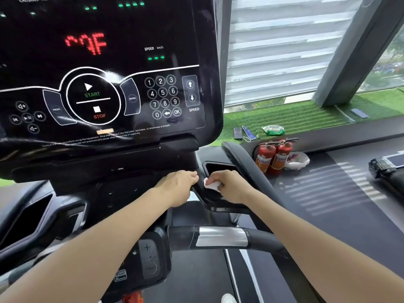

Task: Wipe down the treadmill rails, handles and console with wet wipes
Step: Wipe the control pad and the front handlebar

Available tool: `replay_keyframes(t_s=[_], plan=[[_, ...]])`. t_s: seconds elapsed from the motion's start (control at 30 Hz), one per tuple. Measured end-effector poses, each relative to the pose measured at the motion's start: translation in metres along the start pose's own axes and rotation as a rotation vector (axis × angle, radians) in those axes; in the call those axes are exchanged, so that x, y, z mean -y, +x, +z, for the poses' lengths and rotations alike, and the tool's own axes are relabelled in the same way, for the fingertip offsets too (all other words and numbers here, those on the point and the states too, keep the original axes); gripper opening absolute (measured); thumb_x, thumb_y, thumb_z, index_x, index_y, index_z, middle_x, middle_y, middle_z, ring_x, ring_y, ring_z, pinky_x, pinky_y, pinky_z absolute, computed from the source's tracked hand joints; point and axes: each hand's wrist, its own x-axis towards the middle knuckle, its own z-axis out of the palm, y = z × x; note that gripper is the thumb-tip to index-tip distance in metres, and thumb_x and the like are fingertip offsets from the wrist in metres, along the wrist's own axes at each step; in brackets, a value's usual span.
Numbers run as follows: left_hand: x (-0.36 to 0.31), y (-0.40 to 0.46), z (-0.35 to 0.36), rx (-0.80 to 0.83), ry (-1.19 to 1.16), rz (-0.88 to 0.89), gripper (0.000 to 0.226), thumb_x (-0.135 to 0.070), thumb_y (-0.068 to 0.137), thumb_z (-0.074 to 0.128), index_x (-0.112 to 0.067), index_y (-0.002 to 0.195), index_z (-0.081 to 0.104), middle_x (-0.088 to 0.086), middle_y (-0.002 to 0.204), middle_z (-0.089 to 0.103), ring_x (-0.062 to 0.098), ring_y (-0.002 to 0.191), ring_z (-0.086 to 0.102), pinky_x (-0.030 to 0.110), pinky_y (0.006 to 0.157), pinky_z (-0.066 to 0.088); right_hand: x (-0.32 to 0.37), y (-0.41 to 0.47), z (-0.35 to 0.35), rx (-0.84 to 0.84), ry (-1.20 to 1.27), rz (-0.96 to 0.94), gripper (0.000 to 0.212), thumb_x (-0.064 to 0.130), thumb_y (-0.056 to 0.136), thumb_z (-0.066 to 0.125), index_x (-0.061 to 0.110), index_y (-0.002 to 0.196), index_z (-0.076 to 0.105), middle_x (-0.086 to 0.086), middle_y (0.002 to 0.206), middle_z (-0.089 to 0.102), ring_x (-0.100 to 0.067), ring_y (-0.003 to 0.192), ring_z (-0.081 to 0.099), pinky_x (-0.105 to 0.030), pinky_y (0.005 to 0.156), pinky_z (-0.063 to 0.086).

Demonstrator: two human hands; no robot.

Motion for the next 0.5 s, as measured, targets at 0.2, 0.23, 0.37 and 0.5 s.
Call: replay_keyframes(t_s=[0.2,0.23,0.37,0.5], plan=[[0.001,0.001,-0.002,0.043,0.055,-0.003,0.051,-0.004,0.091,0.04,-0.017,0.14,0.044,-0.01,0.151,0.033,0.019,0.135,0.037,0.036,0.107,0.036,0.0,-0.017,-0.009,0.058,0.024,-0.035,0.039,-0.006,0.088,0.043,0.017,0.1,0.072,-0.005,0.105,0.067,-0.018,0.093,0.058,-0.021,0.077,0.042],[0.001,0.001,-0.003,0.045,0.066,-0.01,0.046,-0.007,0.091,0.041,-0.016,0.135,0.049,-0.009,0.147,0.038,0.021,0.131,0.042,0.039,0.104,0.039,-0.001,-0.018,-0.012,0.061,0.043,-0.023,0.037,-0.006,0.088,0.044,0.016,0.099,0.072,-0.006,0.103,0.068,-0.019,0.09,0.059,-0.024,0.077,0.044],[-0.01,0.002,-0.009,-0.024,0.108,0.032,0.032,-0.016,0.091,0.043,-0.017,0.119,0.059,-0.006,0.127,0.051,0.025,0.112,0.054,0.039,0.087,0.048,-0.008,-0.029,-0.03,-0.101,0.171,0.067,0.034,-0.008,0.085,0.045,0.011,0.093,0.072,-0.002,0.087,0.068,-0.011,0.077,0.057,-0.01,0.061,0.04],[-0.037,0.007,-0.012,-0.039,0.083,0.142,0.039,-0.014,0.091,0.046,-0.027,0.125,0.057,-0.008,0.126,0.051,0.023,0.111,0.055,0.033,0.08,0.047,-0.018,-0.045,-0.049,-0.128,0.072,0.162,0.044,-0.01,0.082,0.037,0.014,0.094,0.071,0.005,0.072,0.057,-0.001,0.058,0.045,-0.009,0.046,0.032]])
